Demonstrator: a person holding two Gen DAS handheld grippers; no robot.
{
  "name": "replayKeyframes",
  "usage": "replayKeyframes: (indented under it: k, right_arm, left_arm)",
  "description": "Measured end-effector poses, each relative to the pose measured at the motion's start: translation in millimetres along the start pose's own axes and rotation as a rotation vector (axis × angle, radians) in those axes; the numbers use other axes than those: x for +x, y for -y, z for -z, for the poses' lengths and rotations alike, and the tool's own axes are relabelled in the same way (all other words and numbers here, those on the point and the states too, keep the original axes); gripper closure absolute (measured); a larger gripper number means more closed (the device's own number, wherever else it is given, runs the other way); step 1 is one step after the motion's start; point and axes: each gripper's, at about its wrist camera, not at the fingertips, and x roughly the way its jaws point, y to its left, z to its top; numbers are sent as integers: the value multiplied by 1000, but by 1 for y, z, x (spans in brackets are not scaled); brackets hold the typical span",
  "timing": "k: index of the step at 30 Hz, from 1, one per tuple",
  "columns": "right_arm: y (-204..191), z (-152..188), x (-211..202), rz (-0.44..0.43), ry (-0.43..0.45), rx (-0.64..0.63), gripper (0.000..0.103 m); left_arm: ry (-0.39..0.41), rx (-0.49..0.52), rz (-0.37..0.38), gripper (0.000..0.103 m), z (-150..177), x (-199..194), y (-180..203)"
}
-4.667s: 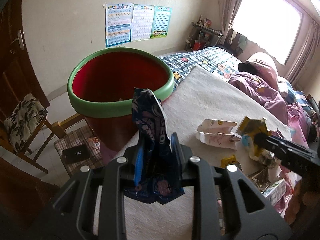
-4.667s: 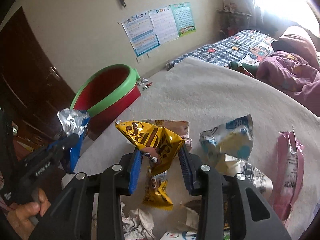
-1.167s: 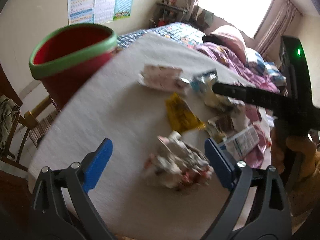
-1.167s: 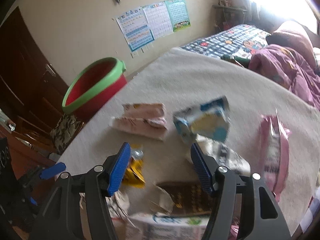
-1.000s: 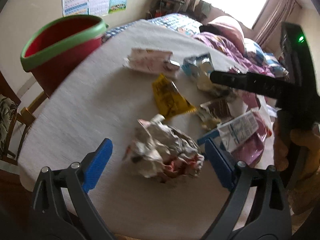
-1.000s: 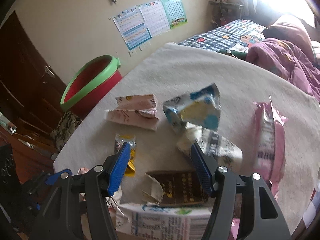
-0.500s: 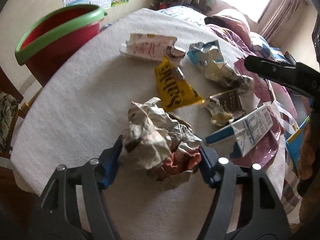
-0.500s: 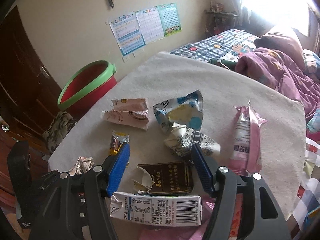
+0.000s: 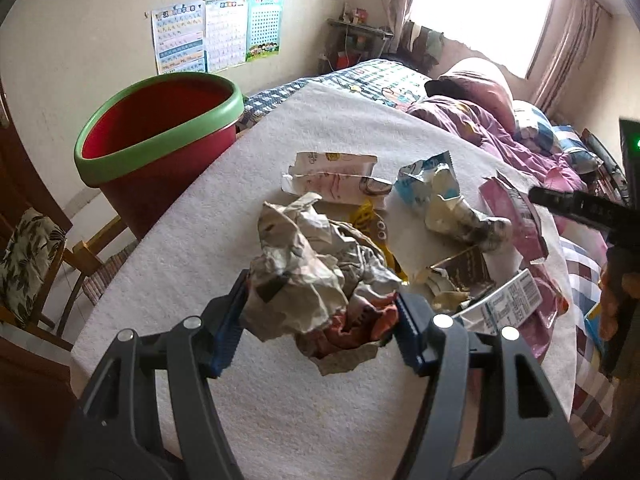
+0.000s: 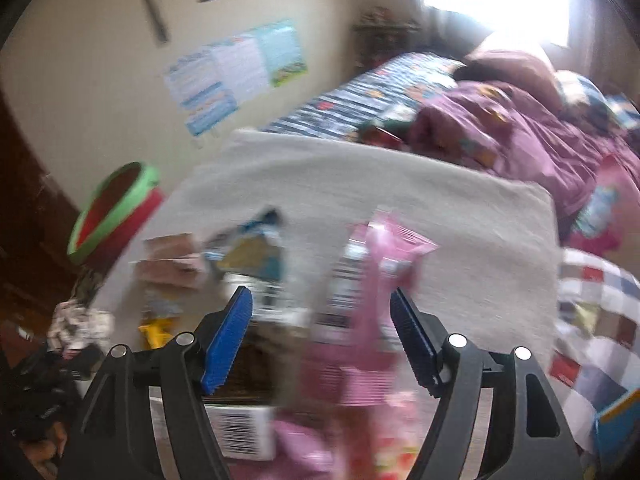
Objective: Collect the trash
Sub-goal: 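Grasp the pink snack bag with the right tool while the left tool holds the paper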
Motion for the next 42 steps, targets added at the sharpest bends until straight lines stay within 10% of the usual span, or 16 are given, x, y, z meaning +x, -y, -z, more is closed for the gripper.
replayKeyframes:
  k: [42]
  right_arm:
    - [29, -1, 48, -71, -126, 172, 29]
  left_arm:
    - [-28, 17, -9, 41, -5, 14, 1]
